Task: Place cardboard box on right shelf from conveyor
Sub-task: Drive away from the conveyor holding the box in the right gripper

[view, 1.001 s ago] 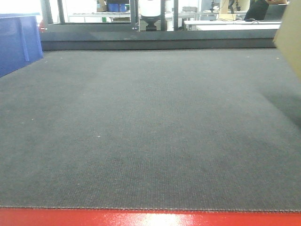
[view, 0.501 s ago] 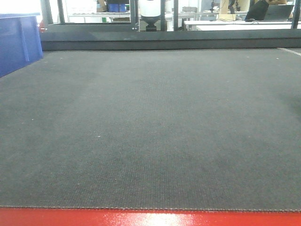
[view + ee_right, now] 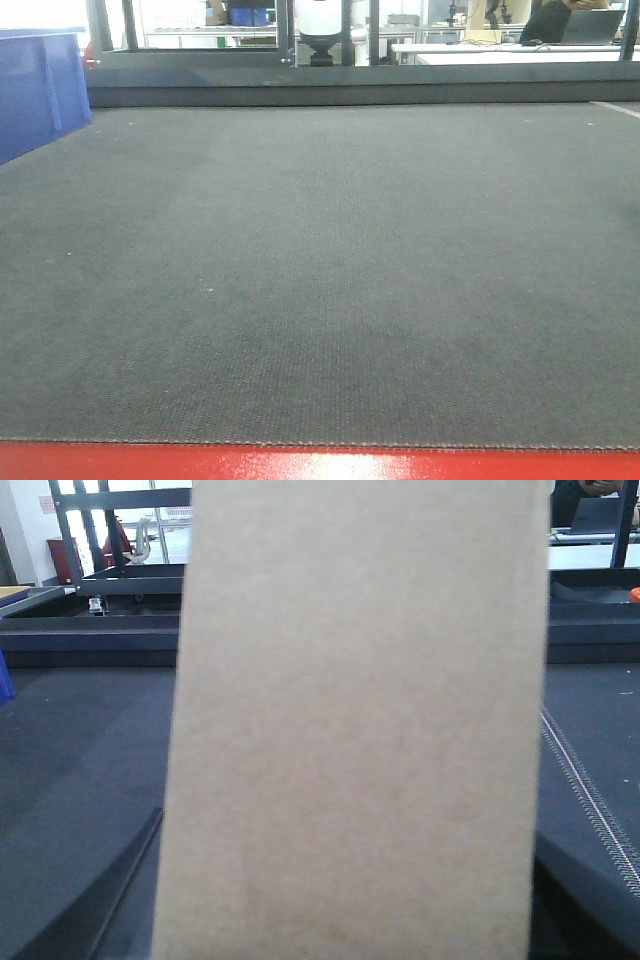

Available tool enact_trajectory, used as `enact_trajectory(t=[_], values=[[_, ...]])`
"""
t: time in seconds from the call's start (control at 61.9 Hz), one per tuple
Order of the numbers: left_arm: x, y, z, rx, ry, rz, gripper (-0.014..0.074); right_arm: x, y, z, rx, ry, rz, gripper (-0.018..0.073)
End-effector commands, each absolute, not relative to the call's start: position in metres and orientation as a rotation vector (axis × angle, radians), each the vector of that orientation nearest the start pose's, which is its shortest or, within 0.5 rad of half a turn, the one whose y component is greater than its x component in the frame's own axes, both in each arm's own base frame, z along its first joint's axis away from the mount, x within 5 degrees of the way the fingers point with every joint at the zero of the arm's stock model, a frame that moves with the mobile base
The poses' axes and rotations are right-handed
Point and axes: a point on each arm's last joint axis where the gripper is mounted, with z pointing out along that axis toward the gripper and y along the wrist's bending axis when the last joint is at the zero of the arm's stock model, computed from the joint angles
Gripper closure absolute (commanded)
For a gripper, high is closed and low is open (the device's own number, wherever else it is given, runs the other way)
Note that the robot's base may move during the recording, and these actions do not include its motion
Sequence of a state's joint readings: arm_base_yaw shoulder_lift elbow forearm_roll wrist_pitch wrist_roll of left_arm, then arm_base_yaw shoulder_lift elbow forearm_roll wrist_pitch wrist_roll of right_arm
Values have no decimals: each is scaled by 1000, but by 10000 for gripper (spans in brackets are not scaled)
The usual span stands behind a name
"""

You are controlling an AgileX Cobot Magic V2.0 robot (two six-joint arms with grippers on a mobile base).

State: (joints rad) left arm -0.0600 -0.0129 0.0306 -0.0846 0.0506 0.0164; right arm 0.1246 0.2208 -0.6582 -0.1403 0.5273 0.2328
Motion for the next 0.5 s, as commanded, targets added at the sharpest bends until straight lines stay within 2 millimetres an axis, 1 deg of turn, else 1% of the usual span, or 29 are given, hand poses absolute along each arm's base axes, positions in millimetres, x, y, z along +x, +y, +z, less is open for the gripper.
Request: enact_trajectory(t=[0.0,0.485], values=[[55,-3,209,-16,1448,-113,715,28,-3,384,27,1454,115,345],[55,-3,209,-16,1448,-113,715,28,-3,384,27,1454,115,345]])
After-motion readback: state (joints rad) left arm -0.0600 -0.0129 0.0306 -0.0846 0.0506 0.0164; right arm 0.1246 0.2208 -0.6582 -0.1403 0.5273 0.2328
